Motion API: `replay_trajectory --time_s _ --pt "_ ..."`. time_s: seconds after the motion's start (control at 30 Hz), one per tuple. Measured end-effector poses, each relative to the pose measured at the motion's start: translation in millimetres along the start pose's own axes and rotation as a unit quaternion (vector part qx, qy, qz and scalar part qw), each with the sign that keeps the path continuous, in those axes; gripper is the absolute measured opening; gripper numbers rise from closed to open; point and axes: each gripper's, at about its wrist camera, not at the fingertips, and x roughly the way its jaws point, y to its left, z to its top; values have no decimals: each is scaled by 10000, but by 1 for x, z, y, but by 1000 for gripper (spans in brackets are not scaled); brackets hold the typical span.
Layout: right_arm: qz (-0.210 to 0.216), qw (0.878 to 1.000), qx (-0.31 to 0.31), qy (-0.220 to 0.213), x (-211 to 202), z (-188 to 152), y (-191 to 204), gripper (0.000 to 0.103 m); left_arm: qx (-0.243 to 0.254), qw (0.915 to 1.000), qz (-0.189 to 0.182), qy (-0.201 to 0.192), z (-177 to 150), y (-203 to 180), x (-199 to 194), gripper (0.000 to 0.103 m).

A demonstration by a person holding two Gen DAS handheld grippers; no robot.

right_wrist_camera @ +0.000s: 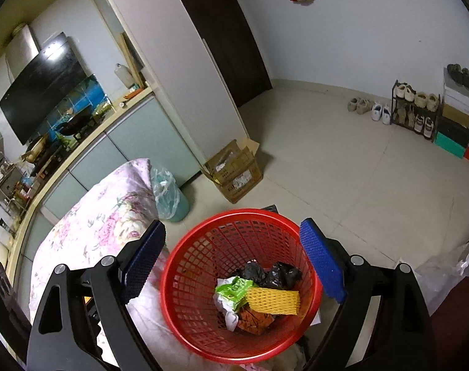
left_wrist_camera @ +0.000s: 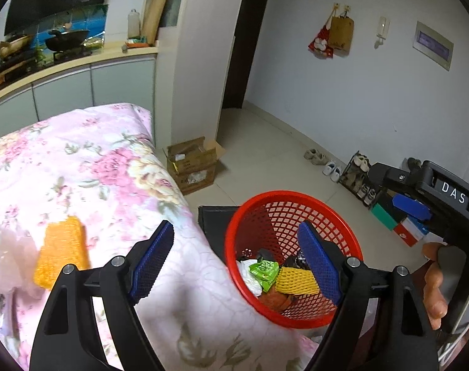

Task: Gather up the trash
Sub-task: 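Move both grippers back to the bed toward the green-yellow scrubber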

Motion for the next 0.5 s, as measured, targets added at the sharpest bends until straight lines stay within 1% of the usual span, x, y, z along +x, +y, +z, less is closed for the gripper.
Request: replay_trajectory --time_s 0.27,0.5 --pt "263 9991 -306 -123 -17 -6 27 86 -60 9996 161 -221 -1 15 -35 79" --pt "510 9962 -707 -61 -23 -21 59 86 -285 9982 370 -365 -6 45 -66 79"
